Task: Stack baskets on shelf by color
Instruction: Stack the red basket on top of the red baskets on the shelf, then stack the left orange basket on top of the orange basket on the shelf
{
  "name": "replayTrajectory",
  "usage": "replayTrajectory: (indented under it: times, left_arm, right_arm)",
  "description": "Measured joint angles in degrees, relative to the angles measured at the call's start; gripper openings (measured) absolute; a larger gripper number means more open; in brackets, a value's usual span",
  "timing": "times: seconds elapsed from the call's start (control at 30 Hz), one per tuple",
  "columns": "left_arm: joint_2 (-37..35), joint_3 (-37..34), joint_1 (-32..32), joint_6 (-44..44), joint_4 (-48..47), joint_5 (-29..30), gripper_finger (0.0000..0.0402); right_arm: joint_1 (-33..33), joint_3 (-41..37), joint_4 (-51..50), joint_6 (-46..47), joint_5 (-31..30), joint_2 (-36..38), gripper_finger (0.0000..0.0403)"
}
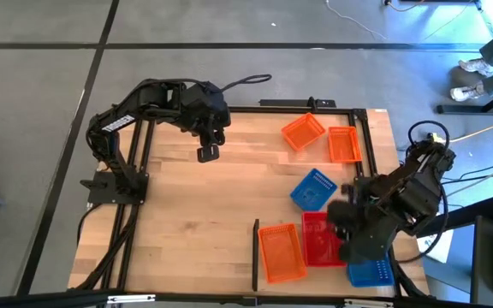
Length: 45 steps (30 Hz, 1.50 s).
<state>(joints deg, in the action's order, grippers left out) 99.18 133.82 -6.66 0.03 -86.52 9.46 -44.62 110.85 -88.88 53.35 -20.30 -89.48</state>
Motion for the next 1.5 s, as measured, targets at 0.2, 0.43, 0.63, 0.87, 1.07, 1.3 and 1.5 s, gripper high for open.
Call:
replayTrajectory:
  times: [0.2, 0.43, 0.63, 0.87, 1.07, 1.3, 1.5]
  left_arm:
    - [0.00, 0.00, 0.34, -0.11, 0.04, -0.16, 0.0089]
    - [0.02, -0.02, 1.43, -0.11, 0.04, -0.18, 0.0089]
    - [0.02, -0.02, 1.78, -1.23, 0.02, -0.17, 0.0089]
    - [0.02, -0.02, 2.37, -1.50, 0.02, -0.17, 0.0089]
    - [0.02, -0.02, 2.83, -1.46, 0.00, -0.28, 0.0089]
    - [0.02, -0.02, 3.44, -1.46, 0.00, -0.19, 0.0089]
    - [0.02, -0.02, 3.87, -1.52, 0.00, -0.25, 0.0089]
  right_arm:
    - [3.77, -3.34, -1.18, 4.40, -16.03, 2.36, 0.0089]
    - [11.30, -12.64, -0.39, 5.00, -6.67, 2.92, 0.0088]
    - [13.92, -17.66, 0.42, 4.85, -0.45, 2.92, 0.0086]
    - [14.51, -21.27, 1.27, 4.69, 5.94, 2.92, 0.0086]
    - [14.51, -21.32, 4.05, 4.10, 9.73, 2.92, 0.0087]
    - [14.49, -21.32, 6.14, 3.40, 13.93, 2.92, 0.0087]
    - [14.47, -17.88, 4.02, 3.44, 8.12, 2.92, 0.0087]
